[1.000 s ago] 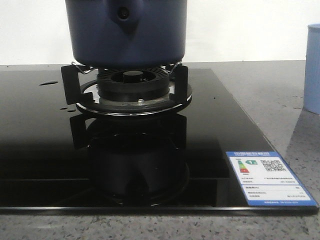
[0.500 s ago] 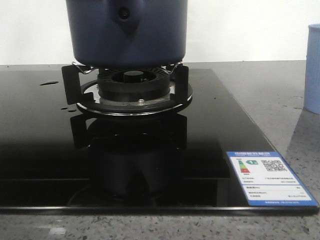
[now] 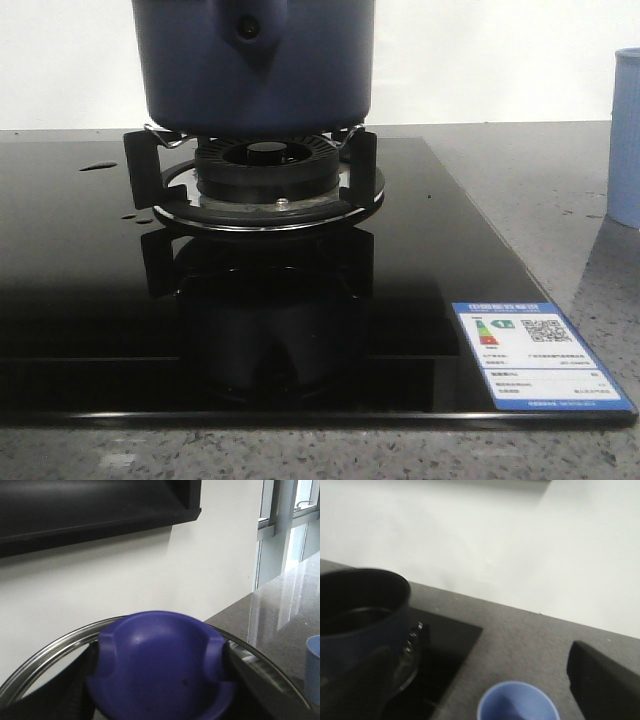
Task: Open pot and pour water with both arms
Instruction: 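Lift the lid off the blue pot with the left gripper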
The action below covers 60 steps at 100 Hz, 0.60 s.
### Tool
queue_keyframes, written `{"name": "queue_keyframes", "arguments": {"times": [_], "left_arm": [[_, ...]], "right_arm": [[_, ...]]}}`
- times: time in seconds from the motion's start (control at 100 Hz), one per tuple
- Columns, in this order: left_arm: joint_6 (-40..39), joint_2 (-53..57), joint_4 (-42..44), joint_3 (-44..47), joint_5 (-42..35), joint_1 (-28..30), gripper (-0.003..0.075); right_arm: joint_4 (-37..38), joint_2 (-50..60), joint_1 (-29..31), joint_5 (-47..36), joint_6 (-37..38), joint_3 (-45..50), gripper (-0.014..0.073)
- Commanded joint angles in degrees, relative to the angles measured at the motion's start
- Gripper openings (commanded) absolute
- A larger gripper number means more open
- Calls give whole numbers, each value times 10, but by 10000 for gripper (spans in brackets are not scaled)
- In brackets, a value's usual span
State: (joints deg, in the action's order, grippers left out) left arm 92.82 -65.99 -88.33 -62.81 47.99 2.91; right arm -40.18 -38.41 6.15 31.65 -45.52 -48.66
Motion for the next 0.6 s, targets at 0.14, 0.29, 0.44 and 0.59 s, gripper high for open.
{"name": "queue_keyframes", "arguments": {"times": [0.14, 0.29, 0.44, 0.59], "left_arm": [[-7, 33, -48, 3, -13, 1, 282], [-7, 33, -48, 13, -32, 1, 282], [-7, 33, -48, 21, -54, 1, 282], [-7, 33, -48, 21, -56, 1, 282]], "right_arm": [[11, 2, -1, -57, -7, 73, 635], [9, 11, -1, -81, -7, 124, 635], [9, 54, -1, -96, -6, 161, 635], [-16, 105, -1, -152, -6, 229, 636]]}}
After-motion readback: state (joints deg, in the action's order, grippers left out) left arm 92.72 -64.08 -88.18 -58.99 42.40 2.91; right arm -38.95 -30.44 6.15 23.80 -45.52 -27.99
